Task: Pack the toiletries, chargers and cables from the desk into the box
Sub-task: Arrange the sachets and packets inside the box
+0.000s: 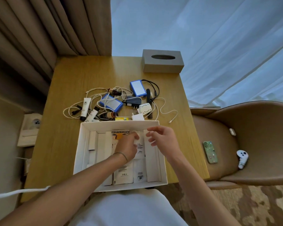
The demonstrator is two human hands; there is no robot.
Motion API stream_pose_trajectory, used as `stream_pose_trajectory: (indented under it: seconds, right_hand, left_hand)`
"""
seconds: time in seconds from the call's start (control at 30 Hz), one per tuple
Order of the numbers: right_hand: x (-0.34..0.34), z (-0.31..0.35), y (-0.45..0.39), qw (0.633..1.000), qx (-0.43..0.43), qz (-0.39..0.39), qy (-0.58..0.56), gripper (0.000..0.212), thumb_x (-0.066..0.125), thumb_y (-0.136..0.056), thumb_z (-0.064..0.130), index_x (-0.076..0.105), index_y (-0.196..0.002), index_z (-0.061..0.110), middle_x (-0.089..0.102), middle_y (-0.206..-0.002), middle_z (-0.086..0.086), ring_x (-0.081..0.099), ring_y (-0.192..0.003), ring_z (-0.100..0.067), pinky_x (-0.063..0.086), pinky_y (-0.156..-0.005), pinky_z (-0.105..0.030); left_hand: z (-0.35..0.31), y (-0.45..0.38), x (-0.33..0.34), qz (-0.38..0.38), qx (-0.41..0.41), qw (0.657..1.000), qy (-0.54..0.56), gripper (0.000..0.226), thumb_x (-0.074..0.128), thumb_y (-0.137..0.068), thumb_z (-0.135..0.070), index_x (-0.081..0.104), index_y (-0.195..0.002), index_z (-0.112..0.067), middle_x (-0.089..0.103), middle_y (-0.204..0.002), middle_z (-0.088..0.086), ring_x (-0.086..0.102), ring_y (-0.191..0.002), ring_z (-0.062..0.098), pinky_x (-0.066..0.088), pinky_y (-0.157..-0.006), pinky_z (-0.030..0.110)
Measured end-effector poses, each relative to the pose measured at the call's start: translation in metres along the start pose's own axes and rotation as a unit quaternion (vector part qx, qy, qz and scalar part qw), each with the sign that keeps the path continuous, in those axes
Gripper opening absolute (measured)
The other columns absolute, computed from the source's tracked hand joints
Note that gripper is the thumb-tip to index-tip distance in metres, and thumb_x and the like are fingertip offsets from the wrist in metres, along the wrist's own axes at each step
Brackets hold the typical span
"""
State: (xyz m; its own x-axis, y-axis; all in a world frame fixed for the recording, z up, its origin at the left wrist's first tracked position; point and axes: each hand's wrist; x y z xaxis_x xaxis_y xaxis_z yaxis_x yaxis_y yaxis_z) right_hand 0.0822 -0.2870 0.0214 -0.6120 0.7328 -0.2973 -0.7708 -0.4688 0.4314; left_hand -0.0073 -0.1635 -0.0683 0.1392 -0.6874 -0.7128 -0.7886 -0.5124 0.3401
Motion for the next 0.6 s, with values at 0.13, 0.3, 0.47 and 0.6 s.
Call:
stream_pose_trajectory:
  seconds: [0.13,0.3,0.47,0.6]
  right_hand:
    - [-0.013,0.006,-0.006,1.000,-0.009,-0.019,-0.011,0.021,0.057,-0.093,0.002,0.073,-0.102,0.013,0.077,-0.085,-0.004,0.067,-0.066,-0.009,0.057,-0.063,-0.024]
    - [-0.023,0.017,-0.021,0.999,-0.028,-0.027,0.003,0.019,0.062,-0.090,0.004,0.075,-0.098,0.015,0.076,-0.087,-0.002,0.064,-0.066,-0.010,0.052,-0.062,-0.020]
    - [-0.022,0.033,-0.050,0.998,-0.049,-0.032,0.017,0.018,0.062,-0.090,0.005,0.076,-0.097,0.014,0.076,-0.085,-0.001,0.063,-0.061,0.000,0.048,-0.055,-0.010]
    - [-0.013,0.049,-0.084,0.996,-0.073,-0.031,0.047,0.020,0.060,-0.093,0.008,0.076,-0.102,0.016,0.075,-0.087,0.000,0.064,-0.066,-0.003,0.048,-0.053,-0.012]
  left_hand:
    - [-0.004,-0.002,0.001,0.002,0.030,0.997,-0.074,0.031,0.063,-0.090,-0.008,0.059,-0.118,-0.020,0.066,-0.110,0.006,0.062,-0.095,0.023,0.042,-0.072,0.026]
    - [-0.011,-0.004,-0.008,0.014,0.069,0.976,-0.206,0.040,0.060,-0.094,-0.022,0.047,-0.131,-0.021,0.067,-0.107,0.007,0.065,-0.091,0.025,0.043,-0.064,0.032]
    - [-0.018,0.005,-0.028,-0.030,0.082,0.976,-0.198,0.030,0.058,-0.094,-0.038,0.056,-0.121,-0.026,0.069,-0.104,0.000,0.067,-0.089,0.022,0.053,-0.075,0.036]
    - [-0.028,0.006,-0.062,-0.070,0.102,0.984,-0.131,0.013,0.058,-0.094,-0.038,0.063,-0.106,-0.035,0.069,-0.091,-0.011,0.064,-0.081,0.010,0.053,-0.070,0.027]
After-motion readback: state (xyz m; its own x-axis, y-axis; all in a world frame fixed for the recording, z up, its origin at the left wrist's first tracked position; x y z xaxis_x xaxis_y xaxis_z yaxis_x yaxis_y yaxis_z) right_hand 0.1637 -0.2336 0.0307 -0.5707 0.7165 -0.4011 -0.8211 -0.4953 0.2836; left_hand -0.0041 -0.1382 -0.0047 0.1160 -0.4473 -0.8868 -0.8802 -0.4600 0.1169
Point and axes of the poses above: each hand's wrist, its own y-axis away from the middle knuckle, its own x-axis out of the palm, z = x × y
